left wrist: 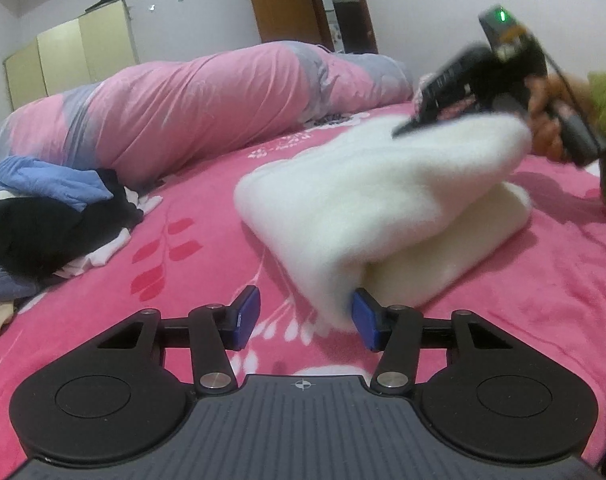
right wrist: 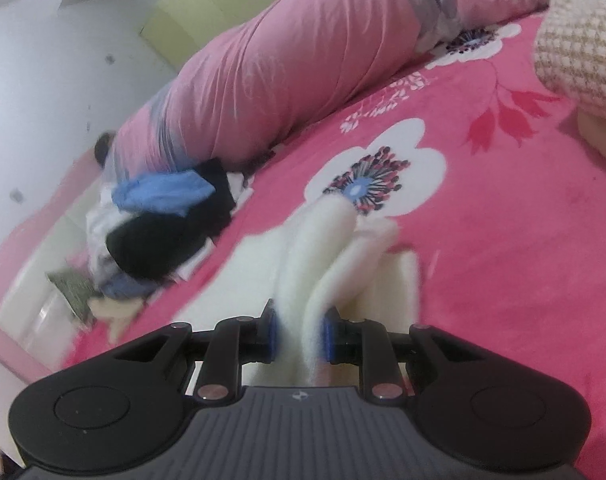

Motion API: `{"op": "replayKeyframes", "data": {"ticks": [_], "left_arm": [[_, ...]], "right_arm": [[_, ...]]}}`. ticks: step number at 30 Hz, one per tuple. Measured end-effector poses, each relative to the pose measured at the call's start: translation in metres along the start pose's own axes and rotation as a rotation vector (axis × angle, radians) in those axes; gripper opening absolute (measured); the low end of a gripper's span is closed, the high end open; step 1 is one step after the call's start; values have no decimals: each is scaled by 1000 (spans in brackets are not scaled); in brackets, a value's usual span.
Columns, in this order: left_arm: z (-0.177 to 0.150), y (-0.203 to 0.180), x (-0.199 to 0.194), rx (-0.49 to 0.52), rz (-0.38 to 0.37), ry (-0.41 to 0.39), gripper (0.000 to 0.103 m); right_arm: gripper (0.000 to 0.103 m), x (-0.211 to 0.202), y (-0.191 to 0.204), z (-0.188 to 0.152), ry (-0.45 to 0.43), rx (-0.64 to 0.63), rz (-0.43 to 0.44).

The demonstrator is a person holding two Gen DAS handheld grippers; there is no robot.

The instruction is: Fold clothes

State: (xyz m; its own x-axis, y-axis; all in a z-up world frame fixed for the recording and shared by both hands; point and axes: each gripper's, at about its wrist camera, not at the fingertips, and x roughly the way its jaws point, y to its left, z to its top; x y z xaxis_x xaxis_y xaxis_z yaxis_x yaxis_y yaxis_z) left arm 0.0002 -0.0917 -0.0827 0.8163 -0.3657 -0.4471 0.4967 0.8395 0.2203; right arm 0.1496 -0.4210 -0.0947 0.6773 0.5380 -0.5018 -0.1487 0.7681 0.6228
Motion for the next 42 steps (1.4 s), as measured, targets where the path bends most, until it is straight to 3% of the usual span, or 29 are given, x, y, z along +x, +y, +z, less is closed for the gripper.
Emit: {"op": "replayKeyframes", "data": {"ticks": [4, 6, 8, 10, 14, 16, 19, 22, 24, 25, 28, 33, 36, 38, 40, 42], "left_arm": [[1, 5, -9, 11, -27, -23, 53], [2, 2, -6, 41, -24, -27, 53], [2, -3, 3, 58, -27, -23, 53], [0, -7, 13, 66, -31, -16, 53], [-3, -11, 25, 57, -20, -6, 53], [-4, -13, 25, 61, -13, -16, 52], [-3, -15, 25, 78, 31, -23, 48], [-2, -10, 21, 38, 40, -17, 48], [-3, -8, 22, 28, 55, -6, 48], [-5, -7, 24, 23, 62, 6, 49], [-11, -3, 30, -17, 58, 48, 49], [-11, 0, 29, -27, 44, 48, 49], [-12, 2, 28, -37, 43, 47, 49], [-14, 3, 28, -48, 40, 48, 49], [-16, 2, 28, -50, 38, 40, 48], [-17, 0, 27, -39, 41, 33, 48]], "right_arm": [[25, 2, -21, -7, 0, 40, 24], [32, -2, -18, -6, 0, 39, 5], [56, -7, -12, -5, -5, 34, -47], [58, -23, -3, -5, -21, 20, -116], [56, -65, 41, -11, -108, -143, -255], [46, -86, 80, -19, -169, -266, -252], [37, -95, 137, -45, -190, -460, -203], [31, -76, 165, -76, -92, -586, -192], [27, -47, 153, -96, 28, -614, -299], [17, -32, 143, -104, 88, -624, -371], [16, -26, 125, -126, 66, -670, -380], [15, -24, 133, -124, 72, -672, -419], [16, -26, 159, -125, 65, -744, -487], [16, -33, 187, -128, 8, -824, -538], [16, -37, 212, -133, -39, -887, -500], [16, -31, 233, -135, -43, -903, -410]]}}
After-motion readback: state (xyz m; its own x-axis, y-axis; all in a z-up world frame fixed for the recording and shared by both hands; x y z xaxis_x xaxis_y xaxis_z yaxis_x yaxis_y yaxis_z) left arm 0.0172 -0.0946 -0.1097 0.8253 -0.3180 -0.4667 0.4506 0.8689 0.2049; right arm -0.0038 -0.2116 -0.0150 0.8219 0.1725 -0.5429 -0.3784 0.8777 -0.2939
